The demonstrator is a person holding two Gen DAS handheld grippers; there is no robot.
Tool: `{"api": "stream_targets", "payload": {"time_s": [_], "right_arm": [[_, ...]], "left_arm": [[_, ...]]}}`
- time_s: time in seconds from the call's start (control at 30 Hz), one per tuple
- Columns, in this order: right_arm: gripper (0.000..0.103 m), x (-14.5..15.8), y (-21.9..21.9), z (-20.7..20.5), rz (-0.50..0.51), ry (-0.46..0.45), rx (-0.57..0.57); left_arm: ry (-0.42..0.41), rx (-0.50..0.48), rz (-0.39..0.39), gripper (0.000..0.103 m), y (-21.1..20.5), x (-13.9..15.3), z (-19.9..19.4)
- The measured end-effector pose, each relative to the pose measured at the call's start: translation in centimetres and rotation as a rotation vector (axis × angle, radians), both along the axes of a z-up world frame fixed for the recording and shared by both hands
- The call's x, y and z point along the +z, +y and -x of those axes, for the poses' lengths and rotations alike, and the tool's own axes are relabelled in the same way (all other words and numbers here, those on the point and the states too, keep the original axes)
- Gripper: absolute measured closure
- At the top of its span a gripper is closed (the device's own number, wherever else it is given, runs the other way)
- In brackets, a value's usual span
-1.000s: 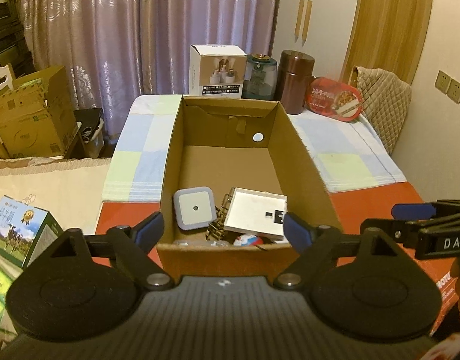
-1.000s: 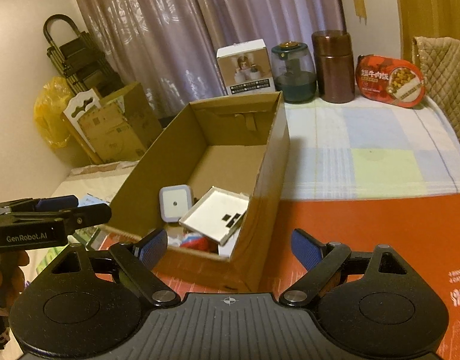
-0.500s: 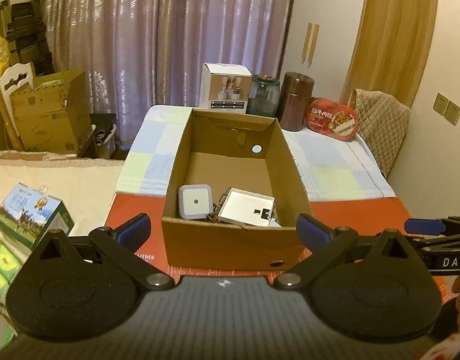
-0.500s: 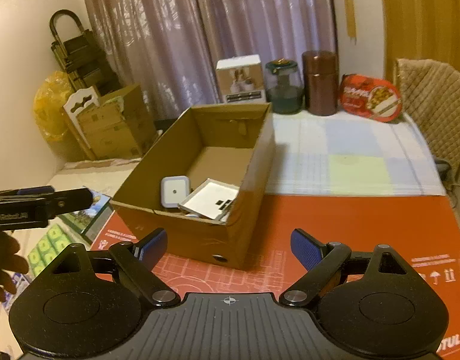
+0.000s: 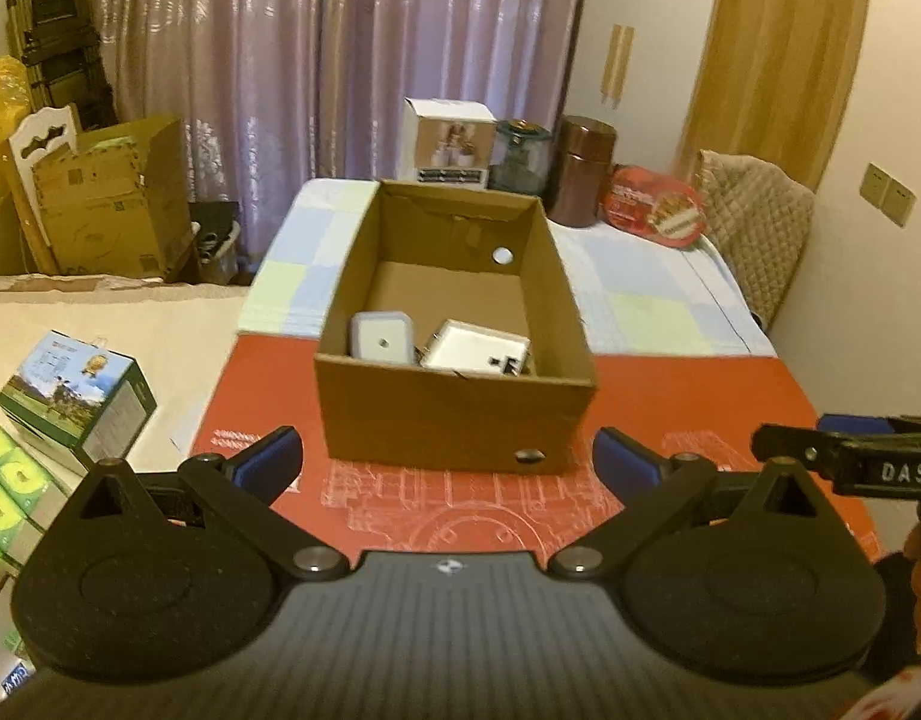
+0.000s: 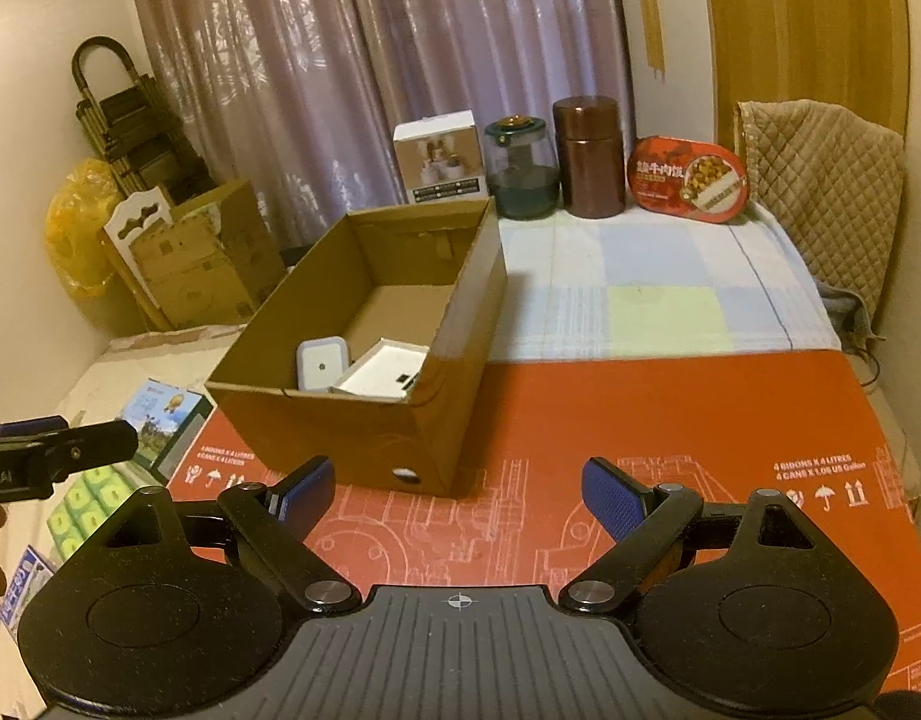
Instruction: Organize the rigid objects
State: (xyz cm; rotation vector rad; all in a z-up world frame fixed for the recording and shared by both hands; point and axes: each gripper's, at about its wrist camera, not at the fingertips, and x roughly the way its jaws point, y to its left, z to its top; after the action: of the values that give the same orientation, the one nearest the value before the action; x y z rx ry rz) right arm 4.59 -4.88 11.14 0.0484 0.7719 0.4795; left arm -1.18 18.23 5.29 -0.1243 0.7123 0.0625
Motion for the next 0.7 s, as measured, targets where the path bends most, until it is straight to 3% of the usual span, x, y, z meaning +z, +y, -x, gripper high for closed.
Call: {"api": "stream_targets", "payload": {"time_s": [0.7], "right_arm": [[0.017, -0.8, 0.4, 1.5, 0.036, 0.005, 0.024]], "left_arm": [[0.017, 0.031, -0.026, 0.002, -1.5, -1.3, 1.0]]}}
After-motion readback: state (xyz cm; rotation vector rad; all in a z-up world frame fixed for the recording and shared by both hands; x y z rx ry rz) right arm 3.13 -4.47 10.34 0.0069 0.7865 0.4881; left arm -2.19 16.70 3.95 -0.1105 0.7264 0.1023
